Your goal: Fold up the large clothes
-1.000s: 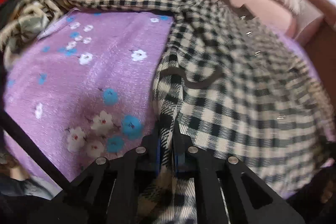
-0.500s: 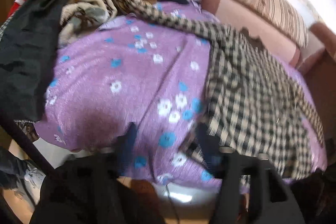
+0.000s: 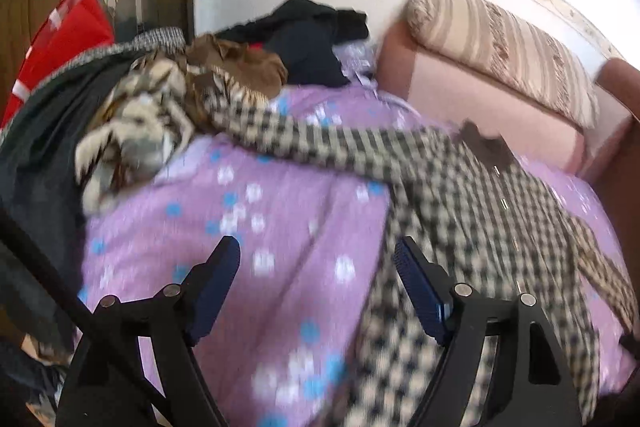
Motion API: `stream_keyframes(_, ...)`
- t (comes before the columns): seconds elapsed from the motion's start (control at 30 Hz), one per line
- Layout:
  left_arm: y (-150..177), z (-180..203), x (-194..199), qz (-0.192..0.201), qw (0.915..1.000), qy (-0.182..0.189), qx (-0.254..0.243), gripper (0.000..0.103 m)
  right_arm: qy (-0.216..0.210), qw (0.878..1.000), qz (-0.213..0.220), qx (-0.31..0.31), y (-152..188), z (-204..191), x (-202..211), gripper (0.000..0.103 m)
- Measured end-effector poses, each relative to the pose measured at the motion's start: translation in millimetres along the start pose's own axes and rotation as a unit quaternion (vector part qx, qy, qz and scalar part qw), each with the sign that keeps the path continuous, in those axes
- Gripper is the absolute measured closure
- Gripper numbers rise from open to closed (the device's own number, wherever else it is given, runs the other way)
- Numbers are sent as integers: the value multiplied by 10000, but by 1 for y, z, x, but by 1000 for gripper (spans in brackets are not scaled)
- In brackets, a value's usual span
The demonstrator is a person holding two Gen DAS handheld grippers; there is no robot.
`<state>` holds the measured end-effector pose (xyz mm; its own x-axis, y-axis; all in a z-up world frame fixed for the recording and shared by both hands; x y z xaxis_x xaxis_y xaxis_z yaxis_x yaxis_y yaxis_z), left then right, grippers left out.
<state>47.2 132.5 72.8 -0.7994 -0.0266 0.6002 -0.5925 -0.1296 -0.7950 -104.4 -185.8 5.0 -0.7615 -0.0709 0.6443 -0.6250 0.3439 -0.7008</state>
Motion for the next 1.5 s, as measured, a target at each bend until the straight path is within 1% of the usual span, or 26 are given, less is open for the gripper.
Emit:
stream_keyframes(0.1, -27, -6, -27, 170, 9996, -222, 90, 24, 3, 9995, -86, 303, -4, -26, -29, 77)
stream_keyframes(0.17, -36, -13, -45, 159, 9991, -385, 128, 24, 10, 9987, -182, 467, -4, -41, -52, 77)
stream_keyframes(0.2, -39, -16, -50, 164, 9989, -423, 150, 24, 37, 9984, -227, 515, -3, -47, -63, 77)
stream_keyframes(0.3, -46, -35, -68, 229, 9970, -716, 180, 23, 97, 9971, -374, 660, 1, -57, -92, 77)
stream_keyframes(0.37, -46, -46, -78, 220, 9963, -799, 227, 23, 153, 9964, -437, 713, 4, -59, -106, 77)
stream_keyframes(0.43, -44, -62, -89, 131, 9957, -842, 351, 23, 230, 9955, -512, 768, 8, -59, -121, 77)
stream_keyframes(0.47, -43, -70, -96, 38, 9954, -832, 484, 23, 136, 9940, -629, 880, 12, -61, -128, 77)
stream_keyframes(0.5, -41, -79, -102, -58, 9946, -807, 650, 23, 139, 9939, -654, 875, 14, -61, -134, 76)
stream_keyframes(0.57, -39, -96, -111, -157, 9917, -769, 1014, 23, 73, 9942, -720, 794, 18, -60, -144, 72)
stream_keyframes(0.6, -39, -104, -114, -171, 9898, -750, 1202, 23, -7, 9944, -751, 742, 23, -59, -150, 67)
stream_keyframes(0.63, -39, -116, -120, -192, 9864, -738, 1458, 23, -44, 9943, -789, 710, 26, -59, -155, 66)
stream_keyframes(0.67, -38, -122, -124, -209, 9843, -743, 1590, 23, -51, 9942, -811, 702, 29, -58, -158, 65)
stream_keyframes(0.7, -38, -132, -131, -240, 9809, -726, 1791, 23, -48, 9944, -733, 764, 30, -59, -161, 64)
stream_keyframes(0.77, -38, -142, -142, -304, 9764, -655, 2037, 23, -37, 9933, -637, 961, 29, -63, -162, 60)
stream_keyframes(0.83, -41, -145, -158, -365, 9737, -554, 2182, 23, -36, 9917, -574, 1152, 30, -68, -165, 53)
stream_keyframes(0.9, -48, -142, -173, -375, 9737, -425, 2209, 23, 10, 9903, -500, 1295, 31, -70, -168, 52)
stream_keyframes(0.93, -53, -142, -181, -359, 9741, -428, 2191, 23, 40, 9896, -455, 1366, 32, -72, -168, 51)
stream_keyframes(0.97, -57, -143, -187, -338, 9747, -462, 2160, 23, 59, 9888, -411, 1431, 33, -72, -169, 51)
stream_keyframes(1.03, -68, -144, -203, -298, 9777, -654, 1971, 23, 81, 9874, -327, 1547, 34, -74, -170, 49)
stream_keyframes(1.13, -80, -146, -218, -262, 9787, -840, 1853, 23, 78, 9873, -264, 1567, 34, -74, -170, 48)
stream_keyframes(1.27, -101, -150, -228, -73, 9814, -934, 1674, 23, 58, 9876, -228, 1554, 34, -73, -170, 47)
stream_keyframes(1.37, -108, -156, -234, -12, 9822, -945, 1624, 24, 93, 9870, -197, 1593, 35, -74, -171, 46)
stream_keyframes(1.43, -104, -163, -241, -114, 9810, -885, 1721, 37, 125, 9866, -173, 1617, 35, -74, -170, 46)
stream_keyframes(1.5, -96, -169, -249, -340, 9790, -908, 1796, 85, 138, 9864, -162, 1630, 35, -74, -171, 46)
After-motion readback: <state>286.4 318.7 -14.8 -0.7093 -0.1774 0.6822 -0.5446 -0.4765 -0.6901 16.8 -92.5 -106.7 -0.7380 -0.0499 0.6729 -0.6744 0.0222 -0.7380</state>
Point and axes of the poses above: each gripper's, at about its wrist camera, not at the fingertips, and x roughly against the way its jaws point, z to its right, y to its underside, the point moved 10 cm from there along -x, roughly the way its jaws point, and after that the axes turned 4 degrees about z, right-handed, at the moved point
